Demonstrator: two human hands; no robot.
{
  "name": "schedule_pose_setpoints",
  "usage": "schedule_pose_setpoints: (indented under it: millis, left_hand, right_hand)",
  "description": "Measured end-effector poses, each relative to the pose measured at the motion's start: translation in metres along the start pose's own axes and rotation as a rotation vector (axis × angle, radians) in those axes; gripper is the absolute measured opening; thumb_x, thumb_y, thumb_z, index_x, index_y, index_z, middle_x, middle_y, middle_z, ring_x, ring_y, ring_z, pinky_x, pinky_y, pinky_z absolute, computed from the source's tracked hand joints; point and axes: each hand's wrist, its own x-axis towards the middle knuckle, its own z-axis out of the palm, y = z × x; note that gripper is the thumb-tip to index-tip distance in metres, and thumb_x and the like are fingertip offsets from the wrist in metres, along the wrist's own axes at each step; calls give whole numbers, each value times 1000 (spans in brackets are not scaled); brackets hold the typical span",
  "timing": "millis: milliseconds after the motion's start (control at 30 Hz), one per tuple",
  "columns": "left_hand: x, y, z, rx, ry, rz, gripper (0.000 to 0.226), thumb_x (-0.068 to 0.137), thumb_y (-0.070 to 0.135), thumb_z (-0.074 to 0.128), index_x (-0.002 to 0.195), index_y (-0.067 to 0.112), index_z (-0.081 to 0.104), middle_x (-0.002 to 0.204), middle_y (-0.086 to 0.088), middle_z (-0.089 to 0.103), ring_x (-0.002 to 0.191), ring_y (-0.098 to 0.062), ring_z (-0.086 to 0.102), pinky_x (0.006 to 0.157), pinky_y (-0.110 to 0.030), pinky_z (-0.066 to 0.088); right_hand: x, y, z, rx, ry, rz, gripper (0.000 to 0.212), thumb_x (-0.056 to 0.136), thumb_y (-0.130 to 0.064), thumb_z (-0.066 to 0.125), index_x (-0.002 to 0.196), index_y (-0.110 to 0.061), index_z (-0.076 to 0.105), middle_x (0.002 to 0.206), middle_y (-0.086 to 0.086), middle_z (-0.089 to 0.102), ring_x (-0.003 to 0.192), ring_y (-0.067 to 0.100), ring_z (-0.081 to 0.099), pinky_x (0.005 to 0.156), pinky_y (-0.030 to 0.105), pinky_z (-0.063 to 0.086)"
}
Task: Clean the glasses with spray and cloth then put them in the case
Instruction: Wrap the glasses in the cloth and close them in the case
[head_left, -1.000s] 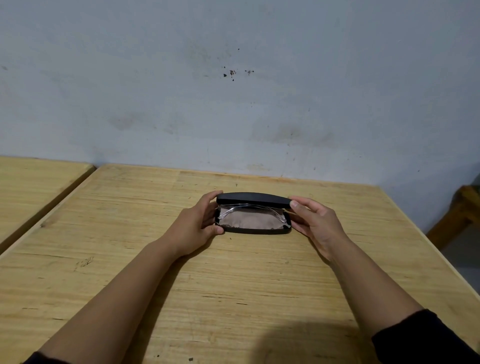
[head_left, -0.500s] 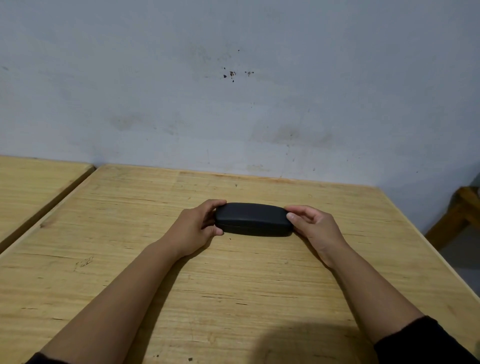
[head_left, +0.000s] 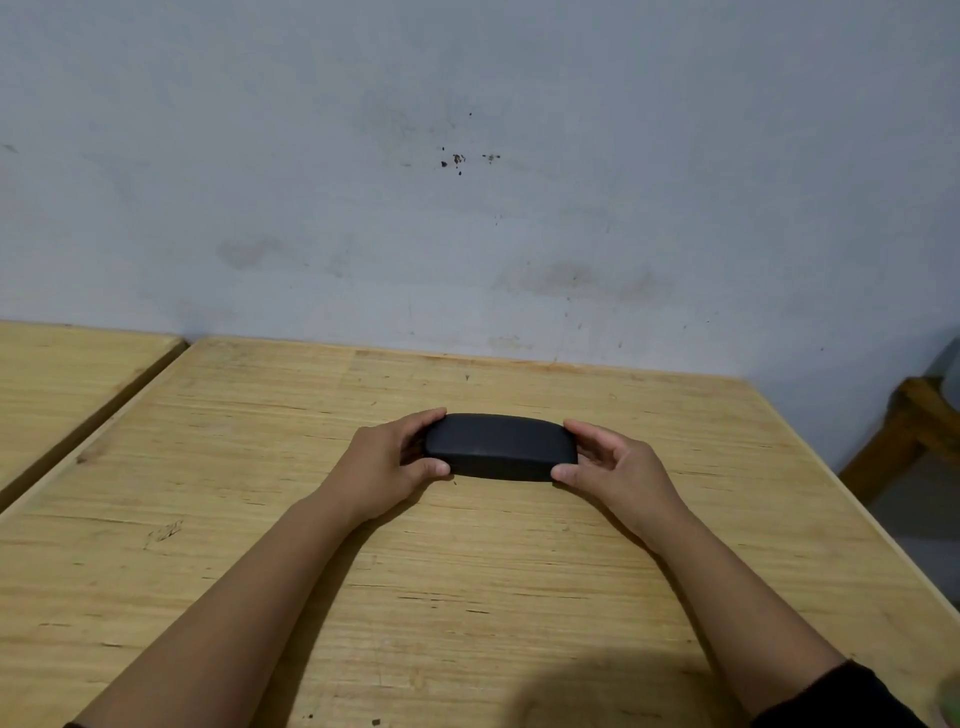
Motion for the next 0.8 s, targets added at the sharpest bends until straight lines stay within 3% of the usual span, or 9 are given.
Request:
schedule_pose_setpoints:
  millis: [67,233,367,567,800]
  left_hand:
    - [-2,2,2,25,53,-24,68,76,20,73,136,27,42,131,3,56,116,-8,52,100,-18,35]
    - [-1,7,8,73,141,-54,63,80,22,70,136,25,42,131,-2,56,119,-17,52,105,-28,35]
    - [14,17,8,2,241,-67,58,83,19,66,136,25,43,131,-3,56,118,-18,53,103,-28,37]
    - [69,23,3,-2,306,-89,54,87,16,63,136,22,43,127,-5,59,115,-17,55,87,-11,32]
    - [112,7,5,81,272,-91,55,87,16,61,138,18,40,130,-8,57,117,-21,52,96,-21,35]
  right_hand:
    - [-2,1,4,-64,37,-11,64,75,-9,77,133,-17,52,130,-5,55,116,6,53,77,-1,43]
    - [-2,-4,14,-81,162,-20,57,81,-10,71,134,-17,51,135,2,56,111,3,52,73,-3,40]
    - [12,-18,22,-7,249,-41,52,86,-9,66,134,-20,51,136,2,55,110,2,51,93,13,42]
    - [62,-34,29,-46,368,-62,46,91,-12,60,134,-22,51,138,-4,54,102,-1,49,90,13,37]
    - [108,-20,37,-136,356,-27,48,92,-13,58,138,-17,46,138,4,53,119,17,52,93,18,36]
